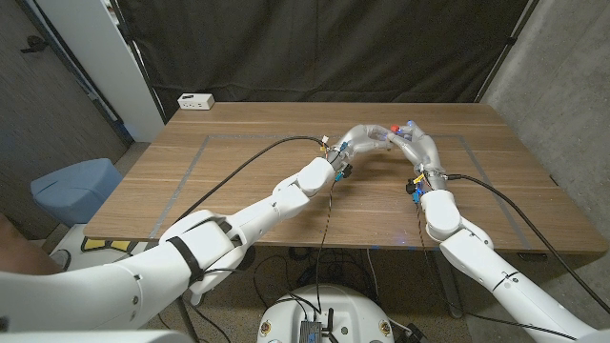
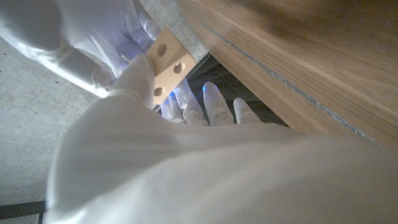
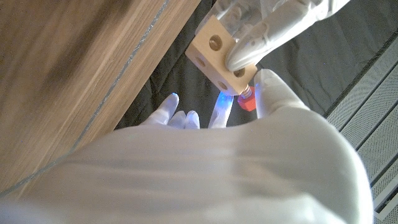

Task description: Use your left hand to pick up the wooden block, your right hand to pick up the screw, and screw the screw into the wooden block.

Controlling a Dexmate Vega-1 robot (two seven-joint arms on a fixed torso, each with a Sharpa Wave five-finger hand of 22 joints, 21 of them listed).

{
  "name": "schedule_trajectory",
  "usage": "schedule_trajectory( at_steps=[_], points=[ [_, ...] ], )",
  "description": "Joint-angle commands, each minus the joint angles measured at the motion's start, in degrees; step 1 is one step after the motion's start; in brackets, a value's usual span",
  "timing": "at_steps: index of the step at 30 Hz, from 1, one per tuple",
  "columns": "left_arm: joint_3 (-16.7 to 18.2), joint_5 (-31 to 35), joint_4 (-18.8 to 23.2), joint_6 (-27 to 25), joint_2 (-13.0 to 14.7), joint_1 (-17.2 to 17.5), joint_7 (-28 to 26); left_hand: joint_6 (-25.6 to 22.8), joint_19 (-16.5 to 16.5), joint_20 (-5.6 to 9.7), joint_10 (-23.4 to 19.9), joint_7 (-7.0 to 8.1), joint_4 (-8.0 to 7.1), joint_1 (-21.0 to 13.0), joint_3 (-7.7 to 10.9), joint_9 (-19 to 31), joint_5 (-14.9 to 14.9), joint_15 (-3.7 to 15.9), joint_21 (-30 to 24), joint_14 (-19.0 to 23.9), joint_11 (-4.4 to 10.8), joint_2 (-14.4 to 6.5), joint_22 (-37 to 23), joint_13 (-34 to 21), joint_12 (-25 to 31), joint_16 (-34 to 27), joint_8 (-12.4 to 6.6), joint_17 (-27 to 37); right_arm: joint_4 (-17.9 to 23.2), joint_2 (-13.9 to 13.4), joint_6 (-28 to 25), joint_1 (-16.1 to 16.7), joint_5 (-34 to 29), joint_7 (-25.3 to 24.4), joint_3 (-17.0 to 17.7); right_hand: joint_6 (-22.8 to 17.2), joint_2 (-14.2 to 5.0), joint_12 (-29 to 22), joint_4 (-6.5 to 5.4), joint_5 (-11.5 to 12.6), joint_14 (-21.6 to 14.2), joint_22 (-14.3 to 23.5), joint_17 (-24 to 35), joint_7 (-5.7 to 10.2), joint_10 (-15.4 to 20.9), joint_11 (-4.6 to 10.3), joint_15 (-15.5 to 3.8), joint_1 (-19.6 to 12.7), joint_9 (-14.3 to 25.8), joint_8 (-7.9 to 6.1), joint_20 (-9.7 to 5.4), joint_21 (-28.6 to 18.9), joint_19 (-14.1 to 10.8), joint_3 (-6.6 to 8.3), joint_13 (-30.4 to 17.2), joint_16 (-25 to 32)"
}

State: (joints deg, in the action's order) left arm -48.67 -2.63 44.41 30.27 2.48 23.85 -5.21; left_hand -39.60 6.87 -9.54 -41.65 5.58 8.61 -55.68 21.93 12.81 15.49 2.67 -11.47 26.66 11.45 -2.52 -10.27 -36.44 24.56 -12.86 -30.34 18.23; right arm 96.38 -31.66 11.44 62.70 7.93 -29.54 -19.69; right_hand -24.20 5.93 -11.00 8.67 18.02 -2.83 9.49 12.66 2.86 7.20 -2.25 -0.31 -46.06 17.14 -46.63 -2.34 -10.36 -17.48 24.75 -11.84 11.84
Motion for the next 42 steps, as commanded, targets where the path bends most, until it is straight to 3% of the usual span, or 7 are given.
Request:
schedule_trajectory(
  at_steps=[1, 13, 29, 42],
  points=[
    [-0.2, -0.4, -2.4, 1.2, -0.8, -1.0, 0.6, 0.5, -0.1, -0.55, 0.7, -0.21, -0.79, -0.6, 1.10, 0.5, 0.6, 3.27, 0.0, -0.3, -0.04, -2.3, -0.1, -0.1, -0.2, 0.4, 0.01, 0.0, -0.6, -0.1, 0.2, -0.6, 0.6, 0.7, -0.2, 0.8, 0.09, 0.1, -0.20, -0.1, 0.4, 0.1, 0.3, -0.10, -0.6, -0.12, 0.16, 0.6, -0.2, 0.58, -0.32, 0.1, 0.6, 0.08, -0.3, -0.3],
    [-0.2, -0.8, -3.3, 1.4, -1.1, -1.2, 0.9, 2.1, -0.1, -0.67, 2.4, -0.31, -0.83, 0.1, 1.72, 1.1, 1.4, 3.01, 0.0, -0.7, -0.42, -2.8, -0.1, -0.4, -0.4, 1.0, 0.36, -0.6, -0.4, -0.4, 0.0, -0.9, 1.0, 1.4, -0.2, 3.0, 0.34, 0.0, -0.29, -0.6, 1.1, 0.1, 0.2, -0.74, -1.2, -0.40, 0.53, 1.5, -1.2, 2.20, 0.02, 0.0, 1.3, 0.16, -0.3, -0.4],
    [0.1, -1.7, -4.1, 1.2, -1.4, -1.5, 1.6, 2.1, -0.2, -0.73, 2.6, -0.36, -0.82, 0.7, 2.11, 1.5, 2.0, 2.89, 0.0, -0.6, -0.30, -3.0, -0.1, -0.7, 0.0, 1.2, 0.30, -1.0, 0.6, -1.2, -1.3, -0.7, 0.9, 1.2, 0.0, 3.4, 0.43, 0.0, -0.28, -0.9, 1.6, 0.1, 0.2, -0.84, -1.7, -0.65, 0.92, 2.0, -1.8, 2.89, 0.34, 0.0, 1.8, 0.31, -0.3, -0.5],
    [0.3, -2.3, -3.9, 1.1, -1.3, -1.1, 1.9, 1.3, -0.3, -0.73, 2.0, -0.51, -0.63, 1.1, 1.80, 1.5, 2.2, 2.91, 0.0, -0.4, -0.17, -2.9, -0.1, -0.9, 0.5, 0.9, 0.00, -0.9, 4.6, -3.6, -4.8, 0.8, 0.9, 1.3, 1.5, 4.1, 0.54, 0.0, -0.43, -1.2, 2.0, 0.1, 0.1, -1.06, -2.3, -0.73, 1.25, 2.8, -2.5, 3.78, 0.64, 0.1, 2.4, 0.33, -0.3, -0.5]
  ],
)
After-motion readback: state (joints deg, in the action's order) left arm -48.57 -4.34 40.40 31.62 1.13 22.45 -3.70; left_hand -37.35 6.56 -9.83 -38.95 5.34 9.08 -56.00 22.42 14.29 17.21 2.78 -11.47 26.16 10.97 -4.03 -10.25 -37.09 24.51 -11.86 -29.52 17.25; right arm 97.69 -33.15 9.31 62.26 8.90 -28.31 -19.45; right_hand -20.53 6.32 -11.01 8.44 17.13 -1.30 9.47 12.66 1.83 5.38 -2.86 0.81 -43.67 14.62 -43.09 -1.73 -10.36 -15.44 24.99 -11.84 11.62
